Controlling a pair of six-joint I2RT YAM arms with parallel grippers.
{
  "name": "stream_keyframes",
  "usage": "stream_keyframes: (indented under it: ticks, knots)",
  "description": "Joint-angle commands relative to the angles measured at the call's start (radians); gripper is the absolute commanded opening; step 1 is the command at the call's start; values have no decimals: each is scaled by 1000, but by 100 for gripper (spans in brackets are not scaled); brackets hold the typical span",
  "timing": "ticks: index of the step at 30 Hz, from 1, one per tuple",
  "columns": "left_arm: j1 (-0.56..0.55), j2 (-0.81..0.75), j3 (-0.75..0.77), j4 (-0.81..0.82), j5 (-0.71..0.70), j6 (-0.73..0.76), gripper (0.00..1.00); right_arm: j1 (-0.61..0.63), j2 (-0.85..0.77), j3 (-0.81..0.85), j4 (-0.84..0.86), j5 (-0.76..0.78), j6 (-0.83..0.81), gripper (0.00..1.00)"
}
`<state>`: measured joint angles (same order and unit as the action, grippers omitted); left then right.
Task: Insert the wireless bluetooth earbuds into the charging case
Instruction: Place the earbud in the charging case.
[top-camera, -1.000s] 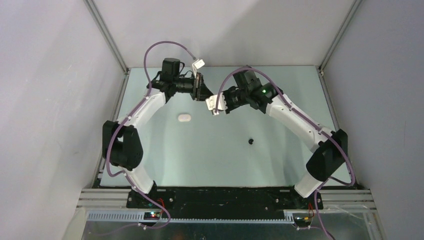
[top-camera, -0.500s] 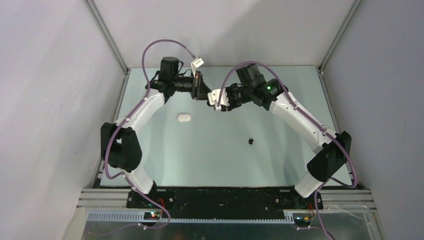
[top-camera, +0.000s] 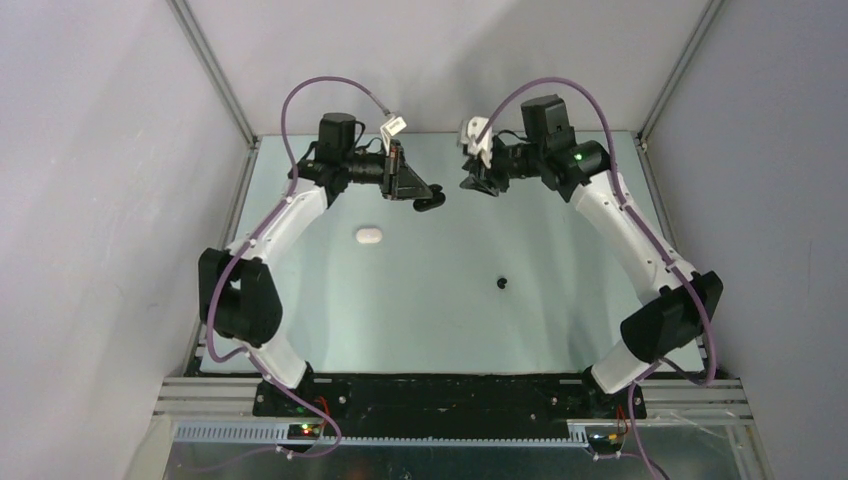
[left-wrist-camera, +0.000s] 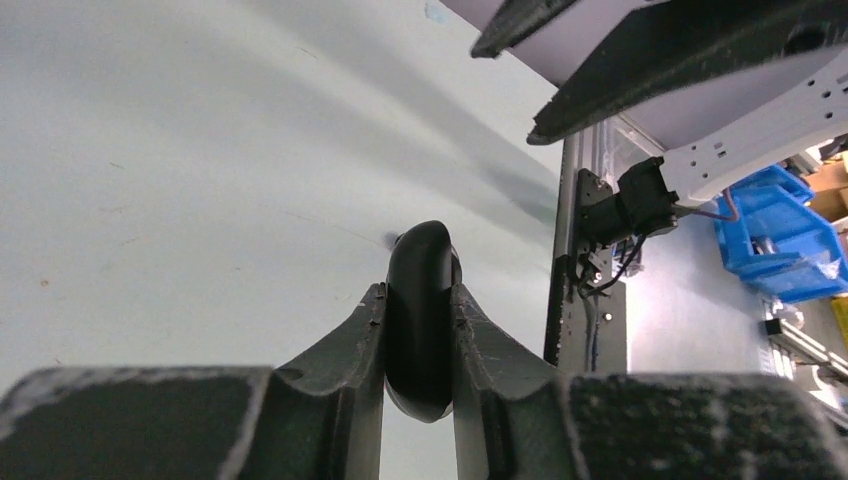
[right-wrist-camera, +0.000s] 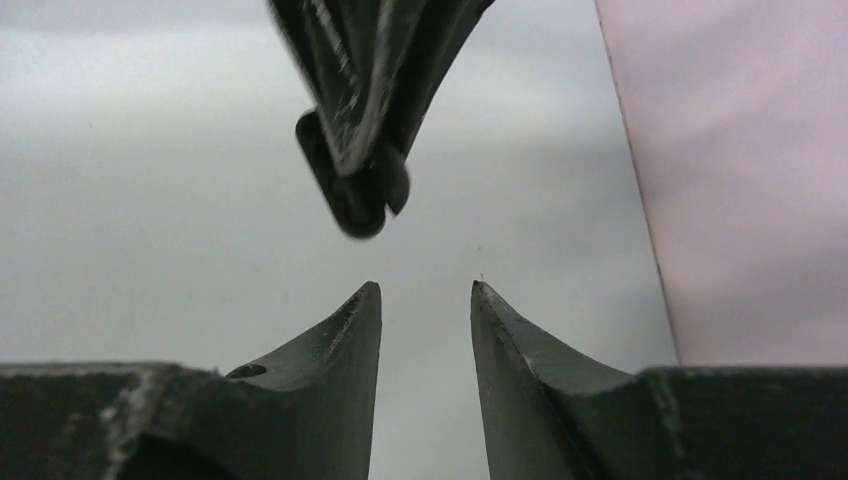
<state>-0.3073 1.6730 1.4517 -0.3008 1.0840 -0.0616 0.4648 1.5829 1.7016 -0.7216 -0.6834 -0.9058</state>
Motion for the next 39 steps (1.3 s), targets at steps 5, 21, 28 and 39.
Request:
stream_keyframes:
  ticks: [5, 21, 28, 39]
  knots:
    - [5, -84, -16, -8, 5, 129, 0, 5, 135, 160, 111, -196, 275, 38]
    - [7, -87, -7, -36, -3, 159, 0, 63, 213, 221, -43, -233, 142, 34]
    - [8, -98, -14, -45, 0, 178, 0, 65, 240, 235, -51, -177, 100, 35]
    - [8, -109, -20, -51, -5, 193, 0, 79, 274, 251, -32, -109, 52, 24]
